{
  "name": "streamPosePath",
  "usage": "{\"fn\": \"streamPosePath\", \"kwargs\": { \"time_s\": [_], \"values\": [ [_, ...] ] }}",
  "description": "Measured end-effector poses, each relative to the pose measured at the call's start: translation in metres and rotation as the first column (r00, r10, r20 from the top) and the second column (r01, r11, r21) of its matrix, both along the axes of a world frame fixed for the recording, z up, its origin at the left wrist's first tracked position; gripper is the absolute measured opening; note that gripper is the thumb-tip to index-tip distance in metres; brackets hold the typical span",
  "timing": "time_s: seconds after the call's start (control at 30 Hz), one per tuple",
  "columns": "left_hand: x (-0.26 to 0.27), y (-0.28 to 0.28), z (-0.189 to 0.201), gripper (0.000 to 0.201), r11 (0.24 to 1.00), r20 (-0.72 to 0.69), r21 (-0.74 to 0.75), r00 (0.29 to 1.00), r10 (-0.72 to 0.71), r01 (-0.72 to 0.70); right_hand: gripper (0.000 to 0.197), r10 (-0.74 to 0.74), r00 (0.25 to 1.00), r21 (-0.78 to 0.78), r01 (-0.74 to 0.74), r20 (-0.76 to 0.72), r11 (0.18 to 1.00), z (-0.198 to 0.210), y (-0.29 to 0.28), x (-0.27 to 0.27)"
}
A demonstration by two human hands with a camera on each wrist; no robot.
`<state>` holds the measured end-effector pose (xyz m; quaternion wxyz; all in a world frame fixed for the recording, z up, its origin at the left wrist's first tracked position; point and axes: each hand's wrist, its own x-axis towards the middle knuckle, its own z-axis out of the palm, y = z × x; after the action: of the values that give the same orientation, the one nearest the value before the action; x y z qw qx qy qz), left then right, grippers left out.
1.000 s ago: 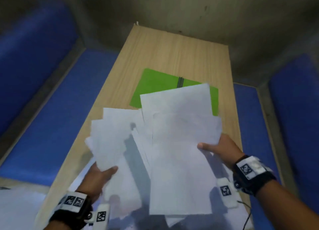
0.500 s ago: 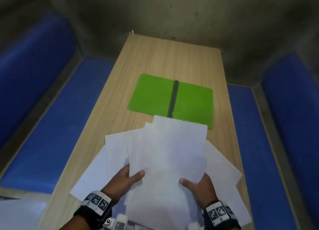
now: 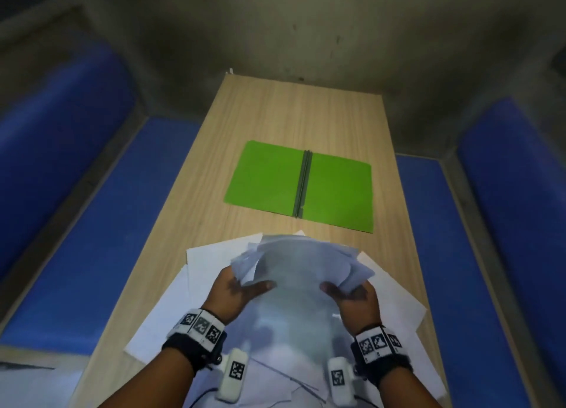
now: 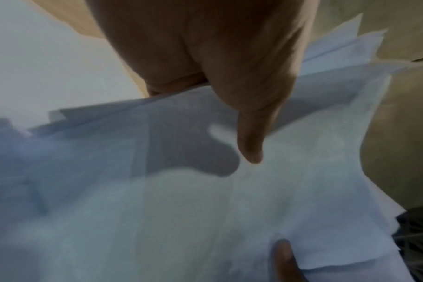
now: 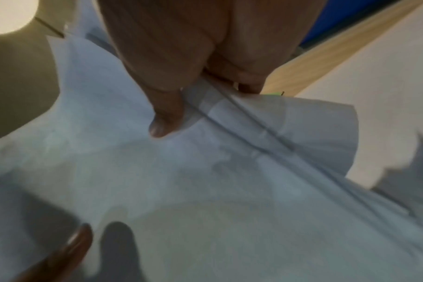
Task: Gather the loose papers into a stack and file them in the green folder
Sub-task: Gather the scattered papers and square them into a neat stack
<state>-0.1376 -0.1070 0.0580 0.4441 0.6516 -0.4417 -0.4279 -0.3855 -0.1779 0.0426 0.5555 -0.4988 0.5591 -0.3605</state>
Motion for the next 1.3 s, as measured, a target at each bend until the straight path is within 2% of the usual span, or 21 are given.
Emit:
{"fn": "streamPosePath", "kwargs": {
  "time_s": [0.07, 0.17, 0.2, 0.27, 0.33, 0.37, 0.43, 0.47, 0.53, 0.6, 0.77, 0.87, 0.93, 1.03, 1.13, 1.2, 1.23, 1.3],
  "values": [
    [-0.003, -0.008, -0.003, 0.046, 0.998, 0.006, -0.004, 0.997, 0.071, -0.071, 0.055, -0.074, 0.997, -0.032, 0.075, 0.024, 0.997, 0.005, -0.001, 0.006],
    [-0.005, -0.011, 0.005, 0.028, 0.983, -0.047, -0.004, 0.982, 0.183, -0.184, 0.023, -0.09, 0.996, -0.145, 0.092, 0.023, 0.985, 0.025, -0.002, 0.007],
    [-0.004, -0.011, 0.007, 0.022, 0.978, -0.075, 0.002, 0.975, 0.208, -0.208, 0.019, -0.09, 0.996, -0.184, 0.09, 0.007, 0.979, 0.032, -0.002, 0.007],
    [-0.005, -0.007, 0.008, 0.016, 0.97, -0.152, 0.009, 0.958, 0.241, -0.243, 0.029, -0.099, 0.995, -0.21, 0.093, -0.017, 0.973, 0.03, 0.0, 0.002],
    [-0.005, -0.004, -0.001, 0.023, 0.966, -0.208, 0.01, 0.945, 0.253, -0.257, 0.047, -0.102, 0.994, -0.117, 0.095, -0.051, 0.989, 0.013, 0.001, -0.004],
    [-0.005, -0.002, -0.01, 0.03, 0.968, -0.218, 0.026, 0.944, 0.249, -0.249, 0.052, -0.065, 0.991, -0.066, 0.057, -0.12, 0.996, 0.001, 0.002, -0.008],
    [-0.006, -0.002, -0.025, 0.045, 0.968, -0.211, 0.096, 0.946, 0.247, -0.231, 0.052, 0.018, 0.971, -0.009, -0.021, -0.24, 1.0, -0.016, 0.007, -0.01],
    [-0.008, -0.004, -0.029, 0.046, 0.966, -0.186, 0.121, 0.951, 0.248, -0.228, 0.048, 0.02, 0.967, -0.002, -0.022, -0.255, 1.0, -0.02, 0.008, -0.009],
    [-0.015, -0.009, -0.032, 0.031, 0.965, -0.119, 0.125, 0.963, 0.244, -0.229, 0.036, -0.016, 0.975, -0.028, 0.01, -0.223, 1.0, -0.02, 0.01, -0.003],
    [-0.02, -0.016, -0.031, 0.021, 0.966, -0.11, 0.101, 0.962, 0.249, -0.238, 0.026, -0.058, 0.98, -0.076, 0.045, -0.188, 0.996, -0.013, 0.01, 0.004],
    [-0.012, -0.017, -0.011, 0.015, 0.935, -0.196, 0.007, 0.916, 0.35, -0.356, 0.019, -0.167, 0.986, -0.251, 0.163, 0.004, 0.954, 0.014, 0.005, -0.004],
    [0.002, -0.005, -0.01, 0.018, 0.923, -0.274, -0.014, 0.889, 0.366, -0.384, 0.017, -0.135, 0.99, -0.295, 0.117, -0.041, 0.948, 0.012, 0.008, -0.021],
    [0.006, 0.003, -0.025, 0.028, 0.943, -0.275, 0.03, 0.904, 0.327, -0.332, 0.027, -0.043, 0.988, -0.241, 0.006, -0.147, 0.971, -0.006, 0.011, -0.029],
    [0.002, 0.01, -0.051, 0.036, 0.962, -0.186, 0.134, 0.948, 0.259, -0.237, 0.045, 0.143, 0.927, -0.079, -0.181, -0.346, 0.98, -0.027, 0.017, -0.03],
    [-0.007, 0.006, -0.057, 0.036, 0.96, -0.157, 0.175, 0.956, 0.248, -0.22, 0.059, 0.229, 0.912, 0.051, -0.225, -0.339, 0.973, -0.034, 0.02, -0.027],
    [-0.012, 0.001, -0.05, 0.034, 0.962, -0.147, 0.157, 0.958, 0.248, -0.225, 0.073, 0.179, 0.938, 0.031, -0.178, -0.296, 0.984, -0.033, 0.021, -0.021],
    [-0.014, -0.002, -0.043, 0.031, 0.962, -0.147, 0.144, 0.956, 0.254, -0.233, 0.073, 0.11, 0.962, -0.003, -0.114, -0.251, 0.993, -0.031, 0.019, -0.017],
    [-0.016, -0.005, -0.03, 0.023, 0.963, -0.152, 0.084, 0.952, 0.265, -0.255, 0.059, -0.044, 0.988, -0.076, 0.033, -0.146, 0.997, -0.019, 0.012, -0.01]
  ]
}}
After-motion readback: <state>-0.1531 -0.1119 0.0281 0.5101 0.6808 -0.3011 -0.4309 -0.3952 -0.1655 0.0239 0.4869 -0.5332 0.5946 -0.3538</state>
